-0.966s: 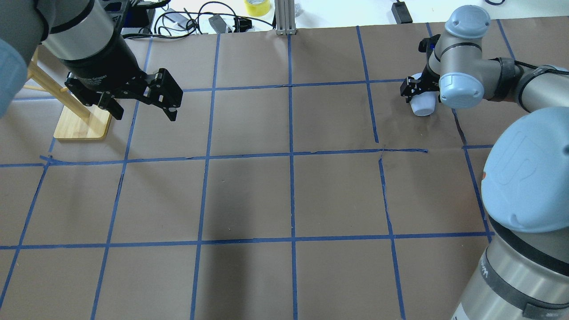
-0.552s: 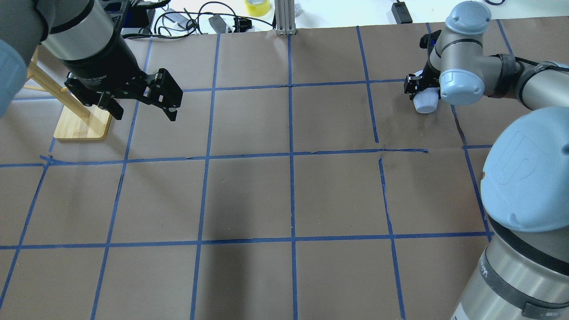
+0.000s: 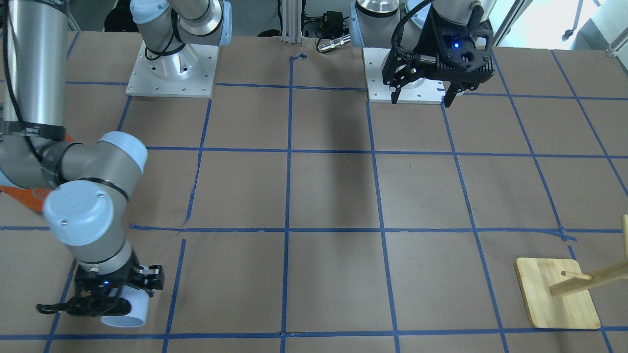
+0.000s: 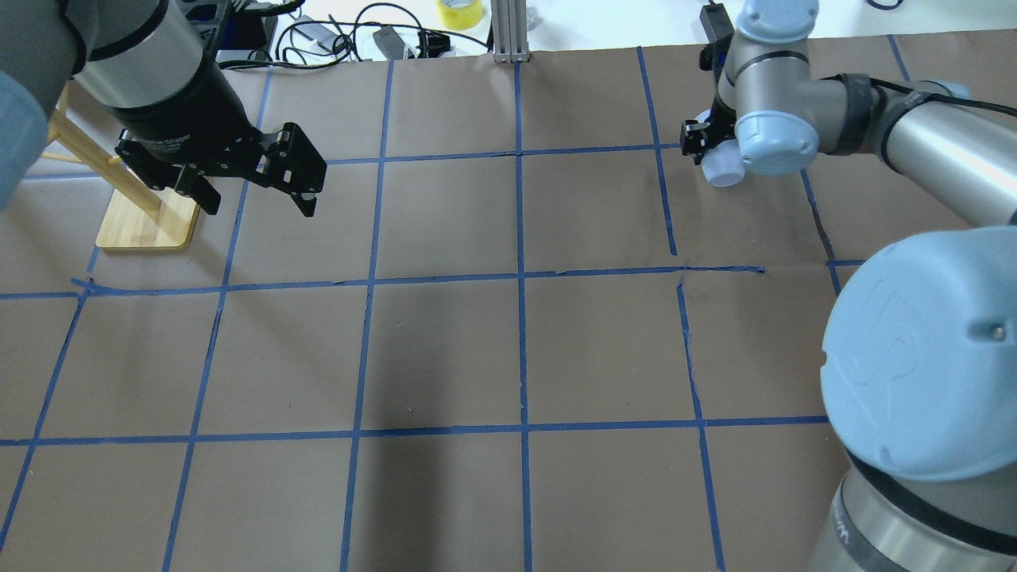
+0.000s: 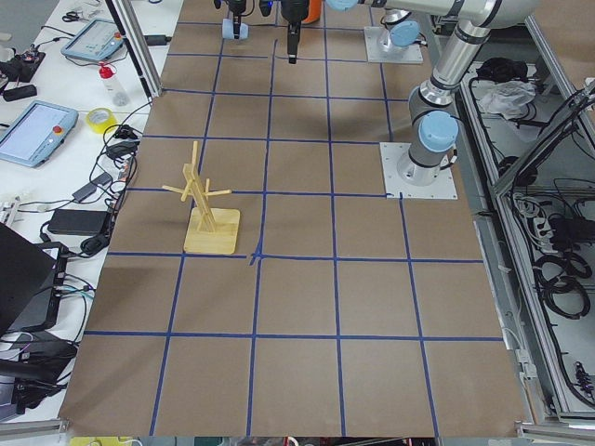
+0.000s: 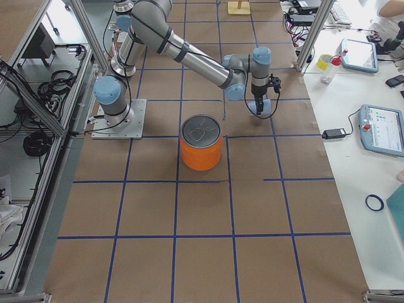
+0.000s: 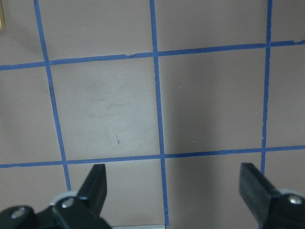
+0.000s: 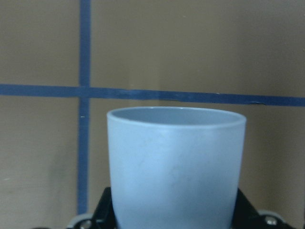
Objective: Flip cup
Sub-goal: 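Carry the white cup with the right gripper toward the table center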
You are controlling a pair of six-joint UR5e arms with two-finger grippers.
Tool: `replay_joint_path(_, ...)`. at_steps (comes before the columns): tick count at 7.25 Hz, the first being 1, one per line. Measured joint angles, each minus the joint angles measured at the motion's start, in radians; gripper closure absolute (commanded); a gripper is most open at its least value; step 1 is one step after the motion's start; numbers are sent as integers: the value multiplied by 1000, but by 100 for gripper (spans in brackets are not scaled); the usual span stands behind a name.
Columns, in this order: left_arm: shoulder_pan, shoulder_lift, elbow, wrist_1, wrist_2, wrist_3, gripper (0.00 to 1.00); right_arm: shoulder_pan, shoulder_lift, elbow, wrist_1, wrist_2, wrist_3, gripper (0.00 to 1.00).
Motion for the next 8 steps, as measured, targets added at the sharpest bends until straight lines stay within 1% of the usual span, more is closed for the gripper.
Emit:
replay_joint_path(1, 0, 0, 0, 0, 0, 0, 0, 87, -3, -20, 8, -39, -15, 79)
replay_joint_path(2, 0, 0, 0, 0, 0, 0, 0, 170, -4, -34, 8, -60, -63, 83)
replay_joint_path(3, 0, 0, 0, 0, 0, 0, 0, 239, -3, -44, 4, -65, -169, 84)
replay_joint_path(6, 0, 0, 0, 0, 0, 0, 0, 375, 6, -47, -45, -32, -649, 83)
replay_joint_path(8, 0, 0, 0, 0, 0, 0, 0, 405, 8, -38, -79, 51, -954, 82)
